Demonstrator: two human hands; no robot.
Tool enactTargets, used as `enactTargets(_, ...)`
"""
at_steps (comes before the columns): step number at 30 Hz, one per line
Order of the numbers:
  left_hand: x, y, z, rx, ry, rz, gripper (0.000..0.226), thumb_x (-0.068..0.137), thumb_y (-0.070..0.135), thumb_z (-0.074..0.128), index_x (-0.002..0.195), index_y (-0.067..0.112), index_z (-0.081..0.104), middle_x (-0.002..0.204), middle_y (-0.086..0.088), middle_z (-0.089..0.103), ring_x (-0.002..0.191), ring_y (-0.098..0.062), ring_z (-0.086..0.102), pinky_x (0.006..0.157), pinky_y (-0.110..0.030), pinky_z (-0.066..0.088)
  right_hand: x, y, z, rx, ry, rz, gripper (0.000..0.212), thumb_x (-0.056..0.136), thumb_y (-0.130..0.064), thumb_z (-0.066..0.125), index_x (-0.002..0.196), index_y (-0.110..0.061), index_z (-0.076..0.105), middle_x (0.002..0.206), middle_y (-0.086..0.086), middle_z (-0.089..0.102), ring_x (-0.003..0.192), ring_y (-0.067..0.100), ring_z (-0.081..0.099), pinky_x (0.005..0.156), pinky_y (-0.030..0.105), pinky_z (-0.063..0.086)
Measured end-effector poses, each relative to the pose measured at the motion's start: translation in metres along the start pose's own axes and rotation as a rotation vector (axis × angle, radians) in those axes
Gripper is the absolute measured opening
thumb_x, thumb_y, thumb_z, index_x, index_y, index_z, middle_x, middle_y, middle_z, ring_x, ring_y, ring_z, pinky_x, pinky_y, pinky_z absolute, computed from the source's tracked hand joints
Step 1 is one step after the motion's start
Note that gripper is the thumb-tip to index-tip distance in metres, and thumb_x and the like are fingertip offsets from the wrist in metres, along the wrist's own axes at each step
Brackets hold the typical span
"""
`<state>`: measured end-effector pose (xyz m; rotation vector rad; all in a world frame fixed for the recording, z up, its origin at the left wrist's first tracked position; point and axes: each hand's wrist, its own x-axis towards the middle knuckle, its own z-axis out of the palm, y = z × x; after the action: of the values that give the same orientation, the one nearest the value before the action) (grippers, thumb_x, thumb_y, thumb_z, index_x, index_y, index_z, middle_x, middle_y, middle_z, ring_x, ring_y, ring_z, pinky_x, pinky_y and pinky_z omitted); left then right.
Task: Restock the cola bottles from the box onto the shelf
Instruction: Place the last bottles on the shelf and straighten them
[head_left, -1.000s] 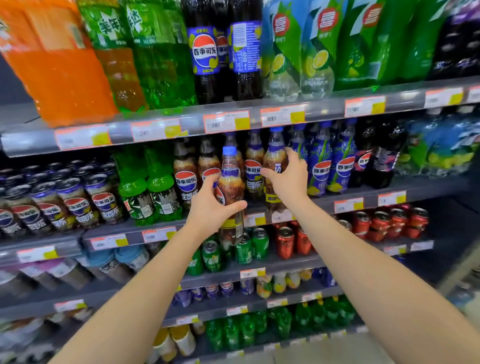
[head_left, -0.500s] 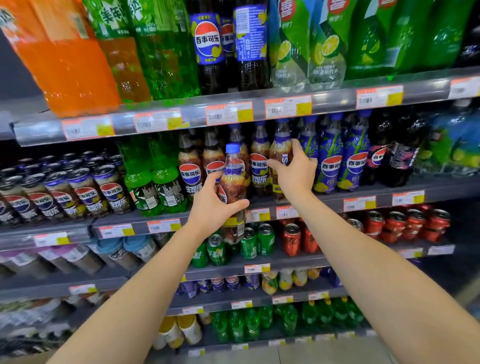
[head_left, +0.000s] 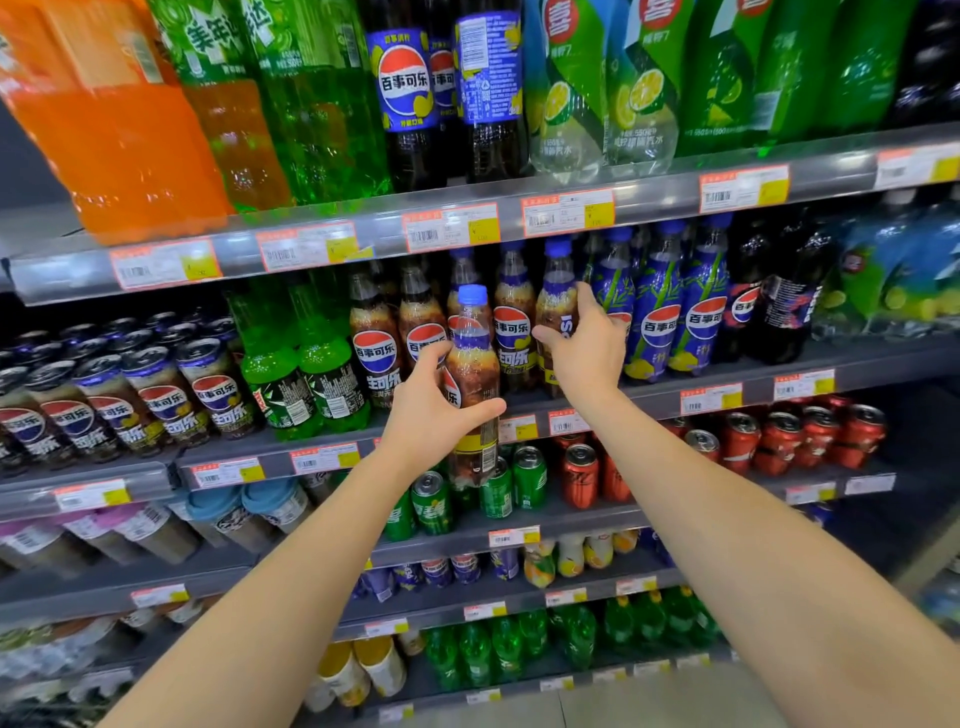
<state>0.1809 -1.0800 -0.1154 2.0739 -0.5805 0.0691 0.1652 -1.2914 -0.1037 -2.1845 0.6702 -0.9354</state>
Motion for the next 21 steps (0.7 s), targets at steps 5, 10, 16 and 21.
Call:
enactTargets(5,-0.003,0.0,0.005,-0.019,-0.014,-0.003,0.099,0.07,0.046,0.092,0.151,0.032,0.038,0.133,0.013,0.061,0.122,-0.005,0.055,0.105,-0.031,0.048,-0.003,-0.003,0.002,-0.035,0.011,-0.013,0.083,0.086,-0.044,0.075,0.154,-0.018,0.035,0.143,0.006,0.056,0.132,0.037,0.047,0.095,0.048,0.048)
enactTargets(10,-0.005,-0.001,0.009,-0.016,-0.011,-0.016,0.099,0.069,0.048,0.092,0.151,0.034,0.037,0.129,0.016,0.057,0.124,-0.005,0.05,0.109,-0.036,0.048,-0.003,-0.003,0.001,-0.006,0.036,-0.014,0.077,0.088,-0.039,0.076,0.152,-0.016,0.039,0.145,0.007,0.044,0.12,0.03,0.057,0.088,0.041,0.05)
enactTargets(16,-0.007,0.0,0.01,-0.019,-0.014,-0.028,0.102,0.065,0.056,0.09,0.149,0.04,0.035,0.134,0.013,0.059,0.134,-0.014,0.049,0.111,-0.045,0.047,-0.001,-0.004,0.0,-0.083,0.053,0.029,0.078,0.086,-0.045,0.075,0.151,-0.019,0.041,0.146,0.006,0.047,0.128,0.03,0.05,0.085,0.042,0.049)
enactTargets(21,-0.008,0.002,0.013,-0.019,0.009,-0.03,0.098,0.071,0.047,0.091,0.151,0.034,0.037,0.127,0.017,0.055,0.123,-0.006,0.051,0.108,-0.035,0.047,0.0,0.0,0.0,-0.064,0.054,0.021,0.077,0.085,-0.042,0.078,0.149,-0.018,0.043,0.142,0.009,0.048,0.129,0.03,0.046,0.088,0.042,0.048)
